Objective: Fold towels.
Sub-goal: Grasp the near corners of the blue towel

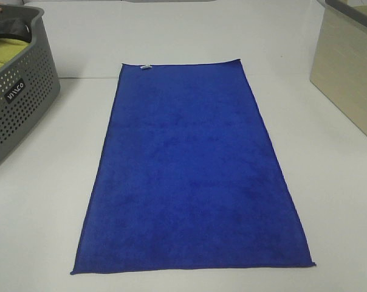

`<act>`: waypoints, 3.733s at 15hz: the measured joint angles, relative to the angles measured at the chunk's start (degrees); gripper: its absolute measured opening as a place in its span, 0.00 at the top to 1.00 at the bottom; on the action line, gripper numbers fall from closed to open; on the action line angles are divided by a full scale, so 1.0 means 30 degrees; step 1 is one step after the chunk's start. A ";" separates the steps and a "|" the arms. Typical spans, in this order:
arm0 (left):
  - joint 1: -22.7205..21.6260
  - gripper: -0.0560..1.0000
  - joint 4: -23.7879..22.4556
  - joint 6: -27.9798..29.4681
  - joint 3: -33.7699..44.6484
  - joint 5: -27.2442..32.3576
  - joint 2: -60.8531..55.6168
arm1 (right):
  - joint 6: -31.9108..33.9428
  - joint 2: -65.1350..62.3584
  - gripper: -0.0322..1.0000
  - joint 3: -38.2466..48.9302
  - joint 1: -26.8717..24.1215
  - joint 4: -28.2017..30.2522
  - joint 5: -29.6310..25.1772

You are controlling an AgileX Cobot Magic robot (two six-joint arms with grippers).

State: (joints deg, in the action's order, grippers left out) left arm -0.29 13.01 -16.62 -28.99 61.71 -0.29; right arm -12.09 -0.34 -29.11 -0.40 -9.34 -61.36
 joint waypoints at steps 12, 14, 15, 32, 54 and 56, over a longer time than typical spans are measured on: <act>0.0000 0.36 0.0000 0.0000 0.0000 0.0000 0.0000 | 0.0000 0.0000 0.24 0.0000 0.0000 0.0000 0.0000; 0.0000 0.36 0.0000 0.0000 0.0000 0.0000 0.0000 | 0.0000 0.0000 0.24 0.0000 0.0000 0.0000 0.0000; 0.0000 0.36 0.0000 0.0000 0.0000 0.0000 0.0000 | 0.0000 0.0000 0.24 0.0000 0.0000 0.0000 0.0000; 0.0000 0.36 0.0000 0.0000 0.0000 0.0000 0.0000 | 0.0000 0.0000 0.24 0.0000 0.0000 0.0000 0.0000; 0.0000 0.36 0.1547 0.1146 -0.0344 -0.2788 0.0707 | 0.0668 0.0936 0.24 -0.0229 0.0000 0.0000 0.0707; 0.0000 0.36 0.2903 0.3018 -0.0344 -0.3896 0.2502 | 0.1031 0.3400 0.24 -0.0497 0.0000 0.0000 0.1814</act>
State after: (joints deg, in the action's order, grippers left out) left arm -0.29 21.72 -7.56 -30.02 50.02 7.22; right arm -9.00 9.85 -30.60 -0.40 -9.34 -55.92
